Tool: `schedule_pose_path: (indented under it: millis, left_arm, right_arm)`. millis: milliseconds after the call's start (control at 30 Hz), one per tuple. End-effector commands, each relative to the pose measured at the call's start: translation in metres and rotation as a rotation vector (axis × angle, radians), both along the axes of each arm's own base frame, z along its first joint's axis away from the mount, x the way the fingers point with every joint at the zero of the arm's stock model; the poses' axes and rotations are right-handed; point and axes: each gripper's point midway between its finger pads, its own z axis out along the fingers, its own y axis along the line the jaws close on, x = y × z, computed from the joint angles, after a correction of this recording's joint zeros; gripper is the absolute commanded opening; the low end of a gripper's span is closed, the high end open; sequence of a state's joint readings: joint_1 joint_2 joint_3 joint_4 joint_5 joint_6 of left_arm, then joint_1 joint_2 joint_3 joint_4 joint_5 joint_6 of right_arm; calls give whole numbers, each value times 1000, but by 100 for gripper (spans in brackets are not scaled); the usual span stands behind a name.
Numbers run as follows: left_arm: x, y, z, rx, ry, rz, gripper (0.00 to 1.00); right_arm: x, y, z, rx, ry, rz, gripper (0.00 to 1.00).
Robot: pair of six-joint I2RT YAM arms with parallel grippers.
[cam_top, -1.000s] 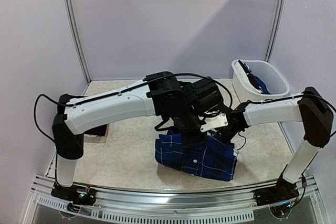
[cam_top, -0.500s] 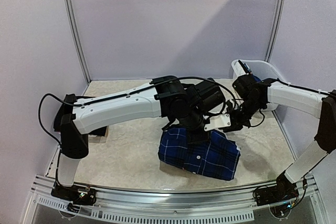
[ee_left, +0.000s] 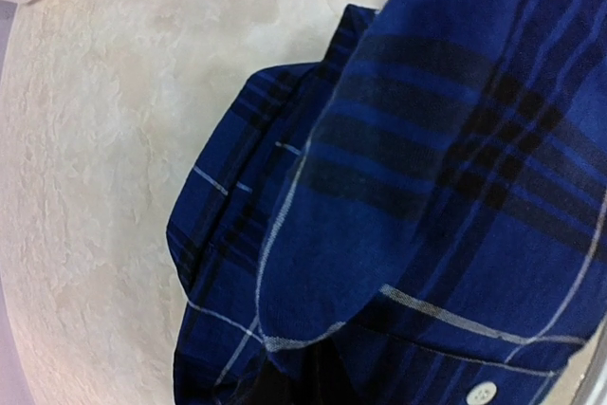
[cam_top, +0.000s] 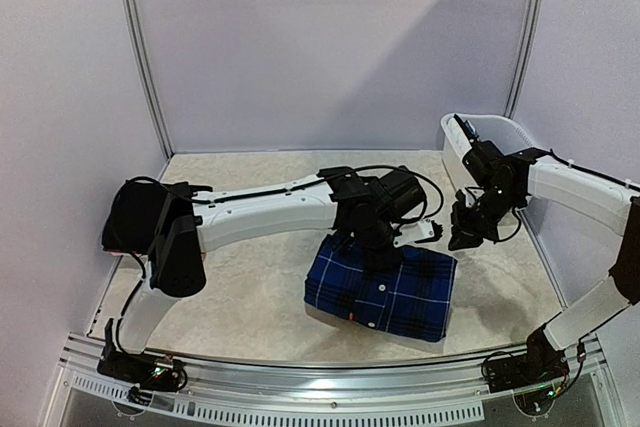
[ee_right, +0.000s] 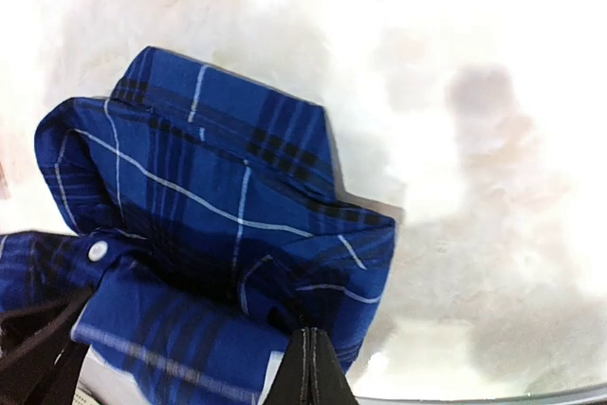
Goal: Fold and stack the mixed laundry pile
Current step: Fold the 2/3-rectangle-folded shirt at the center of the board.
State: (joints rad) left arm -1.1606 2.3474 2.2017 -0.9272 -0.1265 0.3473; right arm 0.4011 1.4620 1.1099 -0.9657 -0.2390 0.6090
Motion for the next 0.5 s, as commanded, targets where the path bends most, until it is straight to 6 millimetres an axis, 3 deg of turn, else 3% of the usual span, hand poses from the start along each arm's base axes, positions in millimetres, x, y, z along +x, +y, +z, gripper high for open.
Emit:
schedule_pose_path:
  millis: [0,467]
  left_arm:
    - [25,-16,-1,-71,-46,39,0]
    - [47,-32,-49,-98,-87,109,3]
  right_arm:
    - [-1,-21,9,-59,-35,-66,0]
    - [0,-30,19,-90,-71,-71,0]
